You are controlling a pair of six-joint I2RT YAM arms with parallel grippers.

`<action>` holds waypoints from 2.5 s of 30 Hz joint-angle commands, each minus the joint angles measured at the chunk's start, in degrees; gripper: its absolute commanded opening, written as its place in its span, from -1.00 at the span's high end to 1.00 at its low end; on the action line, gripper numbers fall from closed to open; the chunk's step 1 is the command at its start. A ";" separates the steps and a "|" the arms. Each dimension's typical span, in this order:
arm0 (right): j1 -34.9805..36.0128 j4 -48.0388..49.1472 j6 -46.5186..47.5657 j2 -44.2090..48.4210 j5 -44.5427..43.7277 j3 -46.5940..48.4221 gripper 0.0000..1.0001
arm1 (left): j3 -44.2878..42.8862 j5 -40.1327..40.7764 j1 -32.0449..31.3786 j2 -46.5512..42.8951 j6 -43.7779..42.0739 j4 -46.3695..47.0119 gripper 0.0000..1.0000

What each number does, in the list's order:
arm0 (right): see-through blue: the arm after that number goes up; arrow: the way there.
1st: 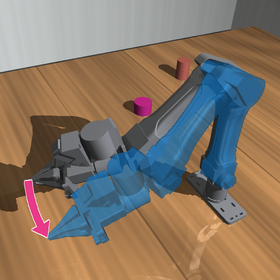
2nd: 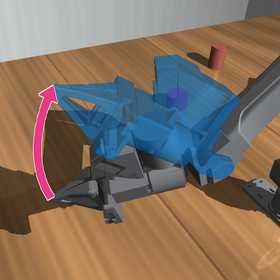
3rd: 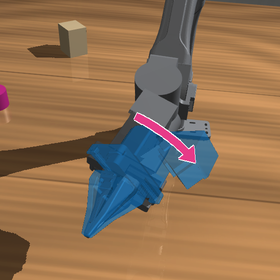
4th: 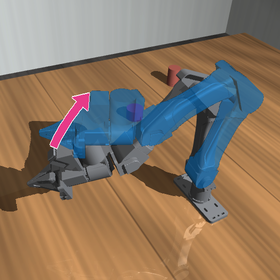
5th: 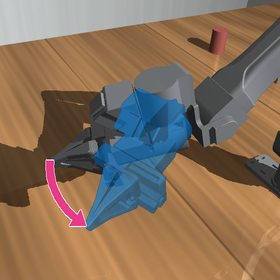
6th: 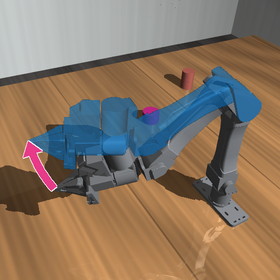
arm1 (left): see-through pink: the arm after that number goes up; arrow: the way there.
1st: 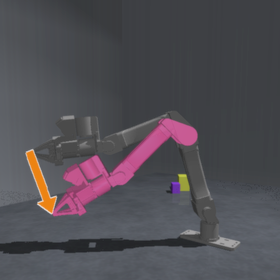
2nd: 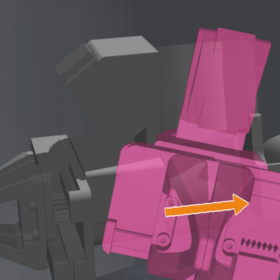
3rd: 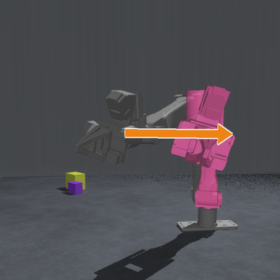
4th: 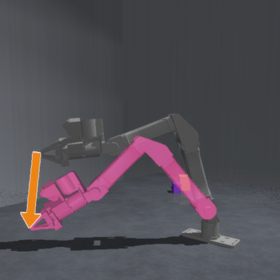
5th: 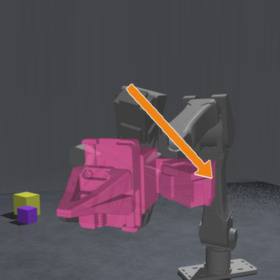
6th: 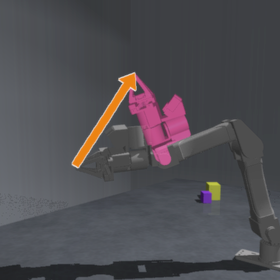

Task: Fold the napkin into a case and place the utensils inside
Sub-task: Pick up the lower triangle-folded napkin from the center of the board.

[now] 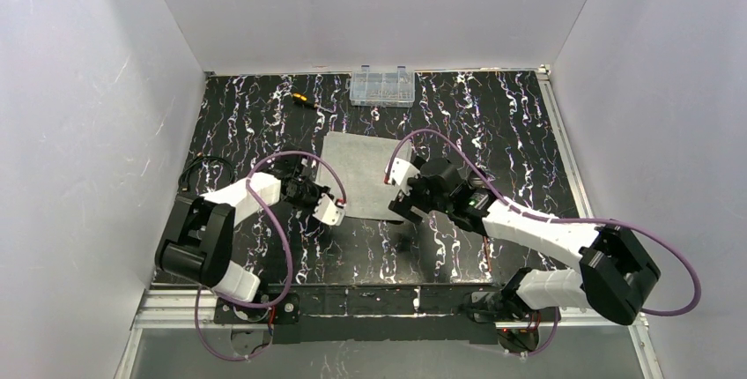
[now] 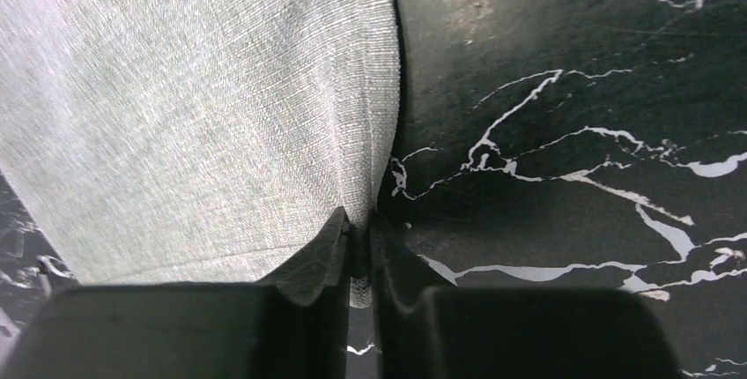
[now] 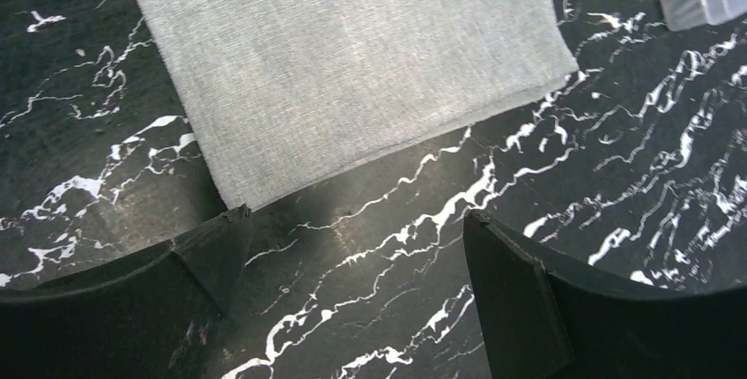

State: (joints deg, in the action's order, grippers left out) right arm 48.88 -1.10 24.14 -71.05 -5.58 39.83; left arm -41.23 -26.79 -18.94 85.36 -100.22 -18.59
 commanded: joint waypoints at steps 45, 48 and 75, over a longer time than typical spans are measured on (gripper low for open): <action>4.11 7.19 10.18 -17.50 2.65 2.59 -0.66 | -10.25 -6.57 3.41 7.42 6.64 -13.23 -0.28; 3.69 5.55 10.27 -18.30 3.50 3.65 -0.56 | -10.04 -5.27 3.46 8.92 7.03 -11.44 -0.27; -0.15 -0.97 3.20 -18.85 13.54 7.70 0.78 | -23.32 -5.34 3.29 18.57 19.46 -21.26 1.00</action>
State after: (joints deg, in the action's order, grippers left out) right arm 49.06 1.48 29.32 -89.97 3.55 44.10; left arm -62.63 -32.34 -15.99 102.67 -83.31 -34.57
